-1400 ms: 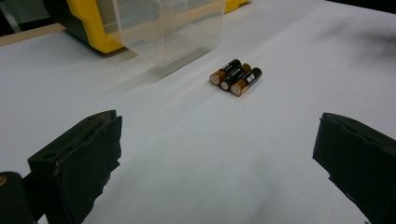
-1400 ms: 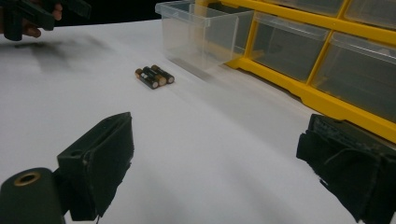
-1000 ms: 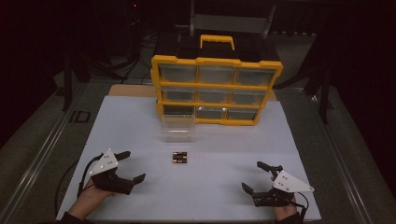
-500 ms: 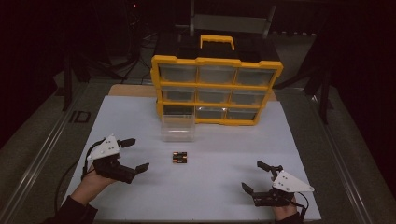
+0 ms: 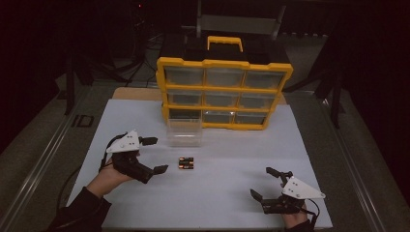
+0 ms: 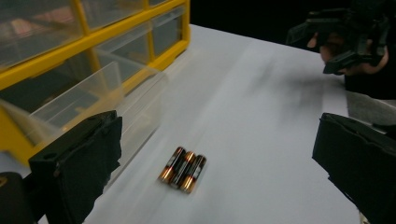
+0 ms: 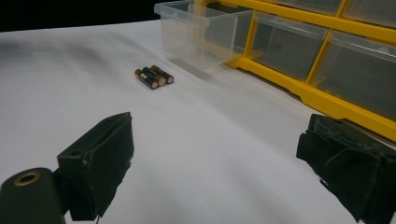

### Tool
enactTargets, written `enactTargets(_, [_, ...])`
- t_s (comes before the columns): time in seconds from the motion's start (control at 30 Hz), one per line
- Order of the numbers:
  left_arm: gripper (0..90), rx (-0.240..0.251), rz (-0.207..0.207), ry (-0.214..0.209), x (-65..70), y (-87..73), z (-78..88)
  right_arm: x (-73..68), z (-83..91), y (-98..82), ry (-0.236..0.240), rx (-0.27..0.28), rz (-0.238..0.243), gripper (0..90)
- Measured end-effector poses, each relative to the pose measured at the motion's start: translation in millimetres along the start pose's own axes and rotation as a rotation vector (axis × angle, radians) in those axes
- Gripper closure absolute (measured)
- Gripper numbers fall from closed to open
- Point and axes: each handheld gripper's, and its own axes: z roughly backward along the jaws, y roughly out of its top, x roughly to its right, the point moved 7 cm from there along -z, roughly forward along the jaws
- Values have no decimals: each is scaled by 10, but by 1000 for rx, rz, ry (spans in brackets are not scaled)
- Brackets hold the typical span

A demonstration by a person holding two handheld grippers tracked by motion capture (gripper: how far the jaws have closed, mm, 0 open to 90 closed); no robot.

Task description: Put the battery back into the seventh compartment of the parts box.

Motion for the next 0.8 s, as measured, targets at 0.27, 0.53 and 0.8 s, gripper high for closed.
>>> enactTargets(0.27, [4, -22, -36, -57, 45, 77, -186, -5, -3, 1, 3, -1, 0, 85])
enactTargets(0.53, [46, -42, -68, -124, 53, 73, -386, -8, -4, 0, 3, -3, -2, 85])
enactTargets(0.8, [115, -67, -104, -161, 35, -5, -619, -12, -8, -4, 5, -7, 0, 85])
